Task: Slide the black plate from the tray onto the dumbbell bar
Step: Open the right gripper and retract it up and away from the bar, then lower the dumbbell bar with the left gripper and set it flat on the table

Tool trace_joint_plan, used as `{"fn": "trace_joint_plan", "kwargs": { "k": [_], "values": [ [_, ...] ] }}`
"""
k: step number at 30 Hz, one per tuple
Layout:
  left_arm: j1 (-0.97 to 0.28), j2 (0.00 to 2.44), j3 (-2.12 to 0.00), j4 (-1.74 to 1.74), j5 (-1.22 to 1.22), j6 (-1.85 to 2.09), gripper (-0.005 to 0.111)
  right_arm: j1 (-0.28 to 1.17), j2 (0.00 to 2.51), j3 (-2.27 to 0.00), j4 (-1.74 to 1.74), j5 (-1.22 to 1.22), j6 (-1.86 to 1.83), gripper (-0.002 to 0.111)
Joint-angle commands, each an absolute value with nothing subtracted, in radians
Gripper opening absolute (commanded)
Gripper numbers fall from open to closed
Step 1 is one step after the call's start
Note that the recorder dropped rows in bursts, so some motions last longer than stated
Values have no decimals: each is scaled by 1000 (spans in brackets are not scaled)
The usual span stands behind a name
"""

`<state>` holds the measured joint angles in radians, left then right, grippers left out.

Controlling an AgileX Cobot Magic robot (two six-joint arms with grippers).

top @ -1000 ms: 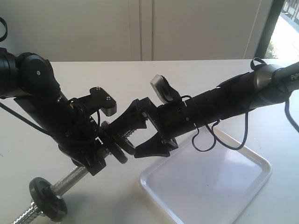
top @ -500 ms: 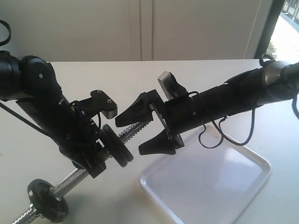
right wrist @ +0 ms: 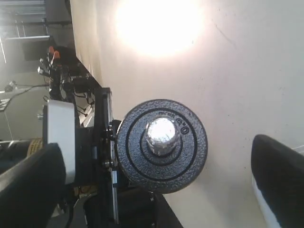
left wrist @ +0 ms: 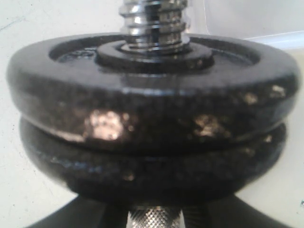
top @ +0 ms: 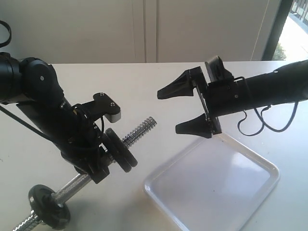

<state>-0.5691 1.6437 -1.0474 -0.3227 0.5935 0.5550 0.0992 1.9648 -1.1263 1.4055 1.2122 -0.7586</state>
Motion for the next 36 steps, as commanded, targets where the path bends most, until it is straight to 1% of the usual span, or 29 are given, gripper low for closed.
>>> {"fn": "trace_joint_plan", "kwargs": {
  "k": [1, 3, 6, 7, 8, 10, 11, 12, 18, 23, 29, 30, 34, 36],
  "values": [
    [-570, 1594, -1071, -415, 569, 546, 0, 64, 1927, -1131, 1424, 1221, -754, 93],
    [-570, 1594, -1071, -415, 569, 546, 0, 59, 1909, -1131, 1423, 1221, -754, 84],
    [-570, 1594, -1071, -415, 569, 546, 0, 57, 1878, -1131, 1438, 1221, -779, 57],
    [-570, 1594, -1071, -415, 569, 546, 0, 57, 1865, -1131, 1443, 1221, -800, 44],
    [-570, 1594, -1071, -415, 569, 546, 0, 57, 1856, -1131, 1445, 1221, -814, 32],
    [-570, 1594, -1071, -415, 569, 546, 0, 57, 1833, -1131, 1454, 1221, -837, 12],
    [-570, 1594, -1071, -415, 569, 546, 0, 57, 1822, -1131, 1454, 1221, -845, 5],
    [-570, 1594, -1071, -415, 569, 546, 0, 57, 1810, -1131, 1455, 1221, -860, 0],
    [-570, 1594, -1071, -415, 569, 546, 0, 57, 1730, -1131, 1453, 1221, -898, 0],
    [-570, 1594, -1071, -415, 564, 546, 0, 57, 1620, -1129, 1377, 1221, -924, 0],
    [-570, 1594, -1071, -415, 523, 546, 0, 57, 1401, -1127, 1199, 1221, -938, 0],
    [-570, 1594, -1071, -415, 523, 546, 0, 57, 1333, -1121, 1145, 1221, -918, 0],
    [-570, 1596, -1071, -415, 498, 546, 0, 57, 1190, -1053, 1109, 1221, -887, 0],
    [-570, 1596, -1071, -415, 461, 546, 0, 57, 1097, -973, 1078, 1221, -877, 0]
  ]
}}
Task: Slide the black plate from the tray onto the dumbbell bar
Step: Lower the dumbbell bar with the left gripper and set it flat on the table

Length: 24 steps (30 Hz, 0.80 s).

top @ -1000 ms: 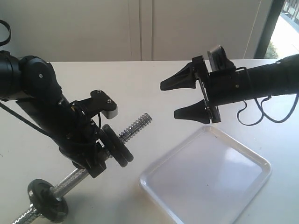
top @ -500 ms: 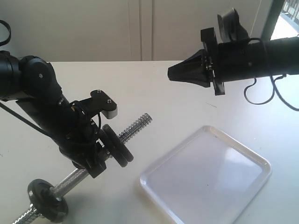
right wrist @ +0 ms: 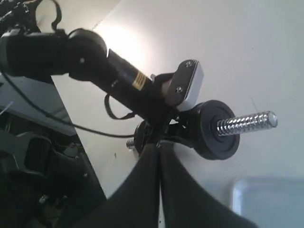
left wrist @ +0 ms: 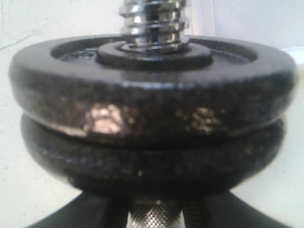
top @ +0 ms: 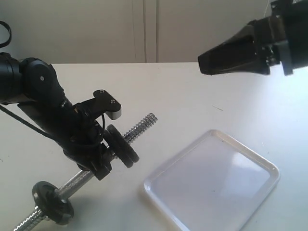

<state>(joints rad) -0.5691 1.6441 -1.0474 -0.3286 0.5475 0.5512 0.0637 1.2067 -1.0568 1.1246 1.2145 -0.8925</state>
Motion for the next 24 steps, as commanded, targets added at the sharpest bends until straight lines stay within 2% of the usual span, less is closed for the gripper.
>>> {"fn": "trace_joint_plan", "kwargs": {
  "k": [1, 6, 15, 24],
  "values": [
    [-570, 1598, -1071, -415, 436, 548, 0, 57, 1038, -920, 1045, 1189, -863, 0],
    [-570, 1676, -1158, -418, 423, 553, 0, 57, 869, -789, 887, 1022, -746, 0],
    [-572, 1826, -1396, -487, 463, 547, 0, 77, 851, -755, 836, 1026, -708, 0],
    [-629, 2022, -1677, -486, 462, 553, 0, 81, 851, -755, 825, 1020, -697, 0]
  ]
}}
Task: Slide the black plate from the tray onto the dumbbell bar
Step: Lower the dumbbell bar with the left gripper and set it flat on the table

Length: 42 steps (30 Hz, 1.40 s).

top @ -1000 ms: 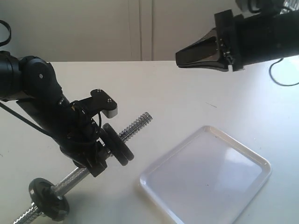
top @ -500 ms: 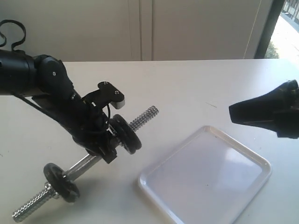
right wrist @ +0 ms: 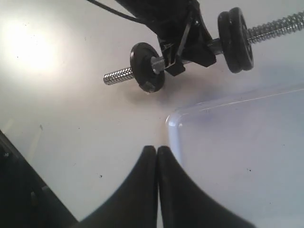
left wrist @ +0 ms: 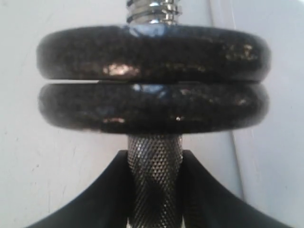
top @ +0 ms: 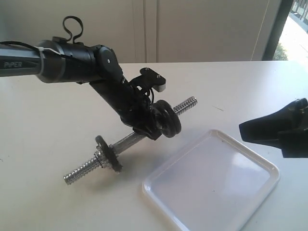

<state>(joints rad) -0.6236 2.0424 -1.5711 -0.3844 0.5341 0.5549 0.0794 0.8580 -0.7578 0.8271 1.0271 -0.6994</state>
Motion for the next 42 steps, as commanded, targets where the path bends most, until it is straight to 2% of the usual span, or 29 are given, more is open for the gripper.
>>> {"fn": "trace_joint_plan", "kwargs": {
  "k": [1, 9, 20, 38, 40, 42],
  "values": [
    [-629, 2049, -1712, -488, 456, 549, 0, 81, 851, -755, 811, 1011, -692, 0],
    [-629, 2106, -1800, -497, 414, 538, 0, 81, 851, -755, 790, 999, -669, 0],
    [-629, 2153, -1804, -493, 411, 538, 0, 81, 851, -755, 790, 998, -669, 0],
    [-629, 2153, -1804, -349, 532, 467, 0, 81, 851, -755, 792, 998, -669, 0],
    [-629, 2153, -1804, -333, 540, 463, 3, 81, 851, -755, 792, 998, -669, 0],
    [-629, 2155, -1804, -321, 550, 447, 12, 81, 851, -755, 792, 998, -669, 0]
  ]
}}
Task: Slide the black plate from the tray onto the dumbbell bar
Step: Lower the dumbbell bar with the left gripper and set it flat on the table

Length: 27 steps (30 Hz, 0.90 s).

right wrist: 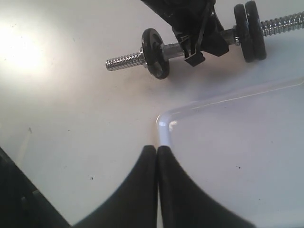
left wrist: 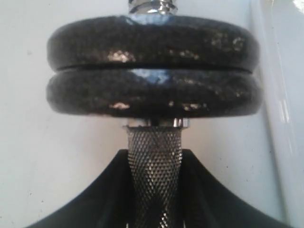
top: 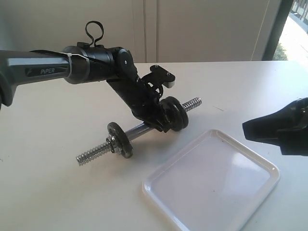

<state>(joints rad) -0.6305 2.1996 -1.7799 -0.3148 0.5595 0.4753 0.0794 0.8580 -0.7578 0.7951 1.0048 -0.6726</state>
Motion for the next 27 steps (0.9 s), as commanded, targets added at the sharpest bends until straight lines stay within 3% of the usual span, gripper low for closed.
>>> {"fn": "trace_joint_plan", "kwargs": {
  "k": [1, 5, 18, 27],
  "values": [
    [-629, 2155, -1804, -318, 550, 439, 18, 81, 851, -755, 792, 998, -669, 0],
    [-629, 2155, -1804, -312, 556, 408, 34, 81, 851, -755, 792, 998, -669, 0],
    [-628, 2190, -1804, -237, 660, 361, 62, 81, 851, -755, 798, 999, -669, 0],
    [-628, 2223, -1804, -224, 677, 359, 64, 81, 851, -755, 798, 999, -669, 0]
  ]
}}
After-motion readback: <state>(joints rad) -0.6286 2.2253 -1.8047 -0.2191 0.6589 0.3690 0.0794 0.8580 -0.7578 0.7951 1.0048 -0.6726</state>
